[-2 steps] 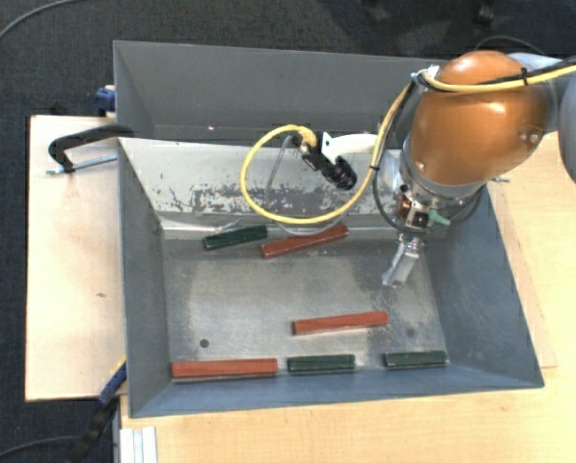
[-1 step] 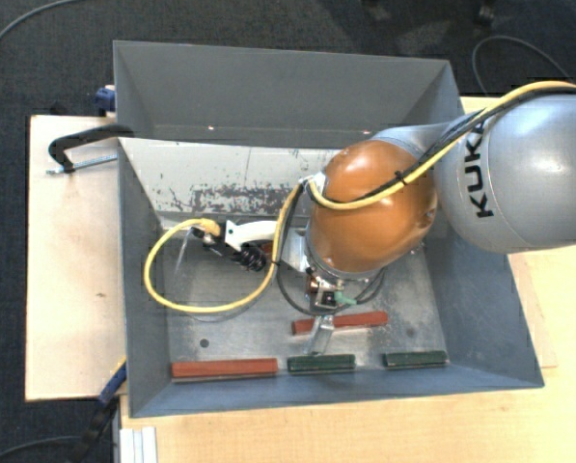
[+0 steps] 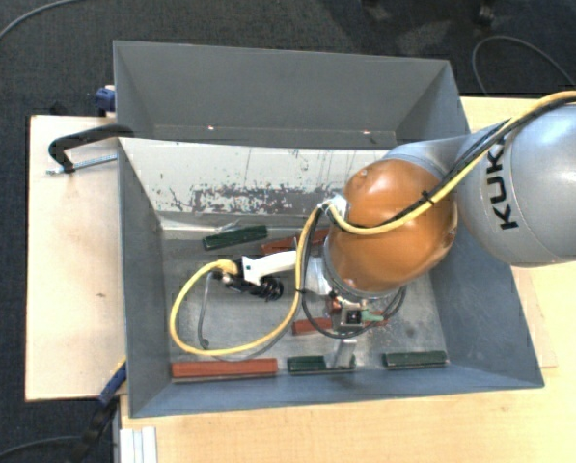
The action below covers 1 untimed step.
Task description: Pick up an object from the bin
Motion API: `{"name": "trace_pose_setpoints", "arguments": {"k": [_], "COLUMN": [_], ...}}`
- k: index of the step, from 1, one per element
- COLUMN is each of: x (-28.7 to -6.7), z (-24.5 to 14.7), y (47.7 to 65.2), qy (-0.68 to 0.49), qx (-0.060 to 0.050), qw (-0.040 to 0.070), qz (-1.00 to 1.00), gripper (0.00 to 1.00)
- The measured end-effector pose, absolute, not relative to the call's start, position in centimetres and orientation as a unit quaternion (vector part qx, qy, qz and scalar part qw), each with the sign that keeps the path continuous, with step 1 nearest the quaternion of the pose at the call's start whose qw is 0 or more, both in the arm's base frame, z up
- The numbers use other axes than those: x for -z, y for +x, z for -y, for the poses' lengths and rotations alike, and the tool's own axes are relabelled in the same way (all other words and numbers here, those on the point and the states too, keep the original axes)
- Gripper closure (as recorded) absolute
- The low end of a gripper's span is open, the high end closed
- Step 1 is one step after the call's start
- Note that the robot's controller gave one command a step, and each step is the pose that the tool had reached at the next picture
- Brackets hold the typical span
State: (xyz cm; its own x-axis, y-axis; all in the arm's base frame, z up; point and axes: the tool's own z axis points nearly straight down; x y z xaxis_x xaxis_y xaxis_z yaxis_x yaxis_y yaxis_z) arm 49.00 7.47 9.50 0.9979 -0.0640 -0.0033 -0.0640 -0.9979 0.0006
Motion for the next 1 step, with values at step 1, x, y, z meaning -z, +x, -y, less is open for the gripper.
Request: {"name": "trace_pose_setpoints", "arguments": {"k": [1], "x": [-6.88], "z": [-2.26], "y": [50.90], "qy": [0.998], "qx": [0.001], "qw": [0.000], "qz": [0.055], "gripper": [0.00]}}
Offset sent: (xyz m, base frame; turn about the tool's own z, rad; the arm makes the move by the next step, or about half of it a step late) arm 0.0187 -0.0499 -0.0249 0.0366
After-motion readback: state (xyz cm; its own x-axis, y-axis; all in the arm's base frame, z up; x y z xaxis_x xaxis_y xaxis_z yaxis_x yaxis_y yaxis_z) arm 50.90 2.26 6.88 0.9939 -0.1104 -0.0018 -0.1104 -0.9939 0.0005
